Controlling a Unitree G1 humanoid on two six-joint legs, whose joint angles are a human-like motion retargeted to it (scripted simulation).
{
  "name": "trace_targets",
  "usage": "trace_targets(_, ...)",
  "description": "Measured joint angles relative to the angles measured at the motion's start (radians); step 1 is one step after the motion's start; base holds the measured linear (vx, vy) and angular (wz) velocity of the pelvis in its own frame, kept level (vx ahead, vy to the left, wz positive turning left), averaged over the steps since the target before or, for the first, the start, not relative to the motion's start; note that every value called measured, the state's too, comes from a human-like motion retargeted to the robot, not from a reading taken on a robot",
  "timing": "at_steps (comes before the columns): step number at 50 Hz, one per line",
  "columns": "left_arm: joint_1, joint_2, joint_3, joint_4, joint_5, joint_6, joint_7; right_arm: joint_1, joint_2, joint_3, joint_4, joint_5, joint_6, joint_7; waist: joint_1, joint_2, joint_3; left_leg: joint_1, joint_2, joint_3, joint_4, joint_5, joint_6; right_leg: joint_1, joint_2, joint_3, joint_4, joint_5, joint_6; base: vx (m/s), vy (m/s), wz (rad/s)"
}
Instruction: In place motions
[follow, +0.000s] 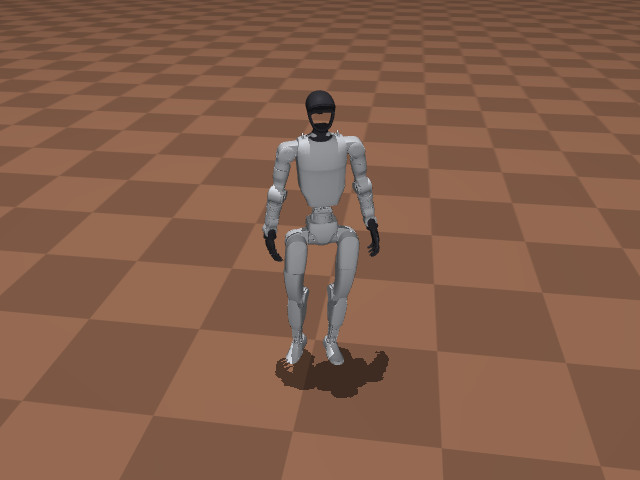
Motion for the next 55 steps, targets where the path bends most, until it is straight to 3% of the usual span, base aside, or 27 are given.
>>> trace_targets(3,0.007,-0.061,0.019,0.104,-0.032,0.067,0.082,0.068,0.079,-0.034,0.027,0.214,0.090,-0.075,0.010,-0.002,0.015,-0.003,0.001,0.000,0.000,0.000,-0.001,-0.004,-0.002,0.001,0.002,0.000,0.001,0.02,-0.01,-0.04)
trace_targets(8,0.067,-0.122,0.026,0.110,-0.114,0.040,0.010,0.118,0.143,0.008,0.027,0.566,0.017,-0.123,0.074,-0.014,0.029,-0.002,0.003,0.069,-0.005,-0.007,-0.006,-0.031,0.019,0.062,0.010,-0.008,-0.031,0.01,-0.01,-0.61)
trace_targets(12,0.091,-0.116,-0.028,0.079,-0.057,0.021,0.001,0.102,0.117,0.041,0.027,0.461,0.019,-0.133,0.033,-0.009,0.036,-0.014,0.007,0.033,-0.002,0.002,-0.008,-0.029,0.004,0.030,0.007,-0.003,-0.015,-0.03,0.00,0.37)
trace_targets(17,0.086,-0.087,-0.095,-0.034,0.084,0.061,0.116,0.050,0.068,0.004,-0.047,0.187,0.052,-0.032,0.009,-0.010,0.050,-0.018,0.006,0.021,0.000,0.008,-0.008,-0.025,-0.002,0.015,0.005,-0.002,-0.016,-0.02,0.01,0.11)
trace_targets(22,0.075,-0.011,-0.170,-0.141,0.275,0.046,0.135,-0.017,0.019,-0.158,-0.120,0.274,0.024,-0.028,-0.001,-0.017,0.042,-0.024,0.002,0.014,0.002,0.011,-0.008,-0.025,-0.006,0.006,0.005,0.000,-0.015,0.00,0.00,0.00)
trace_targets(30,0.072,0.031,-0.161,-0.182,0.409,0.063,0.021,-0.145,-0.245,-0.451,-0.220,0.703,0.134,0.056,0.019,-0.070,0.009,-0.029,-0.018,-0.007,0.006,0.013,-0.001,-0.016,-0.018,-0.011,0.002,0.006,-0.011,0.02,-0.01,0.06)
trace_targets(35,0.090,0.046,-0.178,-0.156,0.430,0.052,0.058,-0.278,-0.514,-0.500,-0.355,0.750,0.168,0.018,0.027,-0.092,-0.006,-0.033,-0.023,-0.025,0.006,0.015,0.003,-0.009,-0.017,-0.026,0.000,0.011,-0.003,0.04,-0.06,0.15)
trace_targets(40,0.098,0.066,-0.163,-0.104,0.445,0.065,0.047,-0.489,-0.713,-0.373,-0.608,0.732,0.159,-0.178,0.033,-0.110,-0.030,-0.049,-0.018,-0.035,0.009,0.015,0.002,-0.016,-0.010,-0.035,-0.006,0.010,0.002,0.00,-0.10,0.10)
trace_targets(45,0.092,0.081,-0.122,-0.060,0.411,0.092,0.034,-0.658,-0.851,-0.118,-0.956,0.643,0.098,-0.474,0.051,-0.133,-0.031,-0.043,-0.010,-0.031,0.007,0.010,0.000,-0.012,-0.004,-0.035,-0.006,0.005,0.008,0.02,-0.12,0.02)
trace_targets(50,0.103,0.099,-0.078,-0.082,0.391,0.089,0.025,-0.759,-1.017,0.124,-1.320,0.304,0.069,-0.755,0.069,-0.161,-0.013,-0.022,0.001,-0.016,0.000,0.002,-0.005,-0.002,0.002,-0.022,-0.002,-0.002,0.017,0.02,-0.13,-0.07)
trace_targets(55,0.108,0.138,-0.077,-0.090,0.399,0.083,0.032,-0.882,-1.225,0.364,-1.754,-0.121,0.073,-0.945,0.094,-0.199,-0.021,-0.018,0.002,-0.005,-0.005,-0.004,-0.010,-0.008,-0.002,-0.005,0.002,-0.009,0.028,0.02,-0.12,-0.07)
